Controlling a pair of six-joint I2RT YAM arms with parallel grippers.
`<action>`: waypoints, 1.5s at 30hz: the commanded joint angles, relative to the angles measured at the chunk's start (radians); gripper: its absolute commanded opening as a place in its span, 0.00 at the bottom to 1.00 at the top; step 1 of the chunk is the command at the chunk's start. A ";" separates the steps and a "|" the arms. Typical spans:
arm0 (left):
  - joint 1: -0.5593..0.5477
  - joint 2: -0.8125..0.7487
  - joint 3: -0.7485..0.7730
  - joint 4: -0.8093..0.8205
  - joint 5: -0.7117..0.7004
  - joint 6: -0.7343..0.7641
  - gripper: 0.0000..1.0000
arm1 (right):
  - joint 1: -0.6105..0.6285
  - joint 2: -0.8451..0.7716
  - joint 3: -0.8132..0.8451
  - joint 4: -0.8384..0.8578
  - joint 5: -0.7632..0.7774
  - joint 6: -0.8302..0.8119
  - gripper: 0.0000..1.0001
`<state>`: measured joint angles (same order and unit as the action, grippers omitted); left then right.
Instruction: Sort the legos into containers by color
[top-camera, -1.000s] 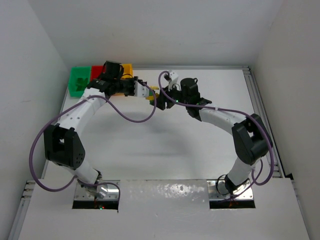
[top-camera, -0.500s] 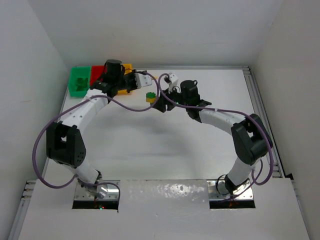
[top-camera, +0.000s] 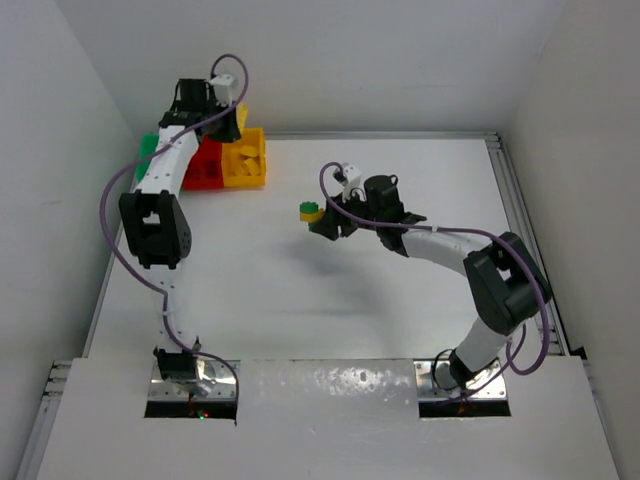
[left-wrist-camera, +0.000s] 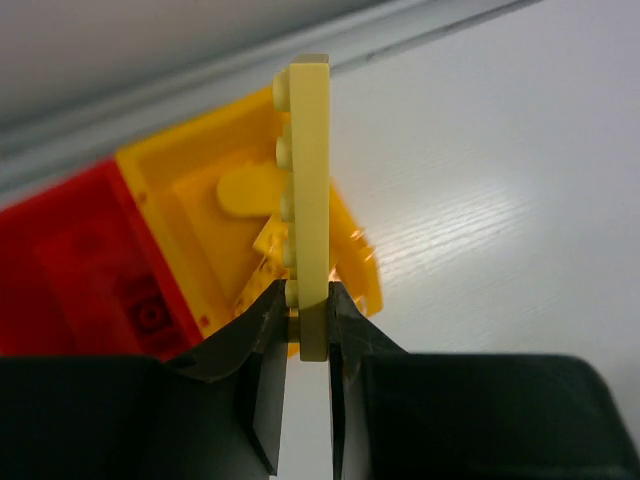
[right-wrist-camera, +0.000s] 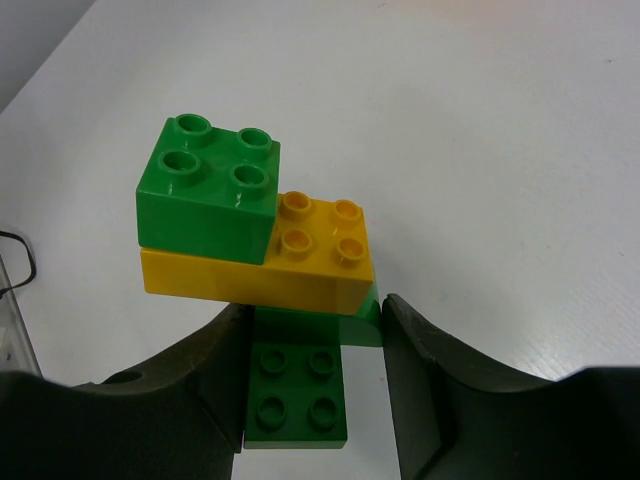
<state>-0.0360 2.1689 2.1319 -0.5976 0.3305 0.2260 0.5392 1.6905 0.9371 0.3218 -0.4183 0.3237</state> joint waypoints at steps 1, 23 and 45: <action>0.016 0.013 -0.022 -0.018 -0.046 -0.209 0.00 | 0.004 -0.052 0.003 0.062 0.009 0.009 0.00; 0.018 0.172 0.037 0.136 -0.235 -0.179 0.43 | 0.004 -0.055 0.040 -0.032 0.038 -0.028 0.00; -0.041 -0.307 -0.262 -0.326 0.617 0.652 0.70 | 0.040 -0.054 0.111 -0.091 0.378 -0.244 0.00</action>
<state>-0.0673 1.8530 1.8694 -0.7723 0.8032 0.9379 0.5476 1.6745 1.0252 0.1589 -0.2539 0.1589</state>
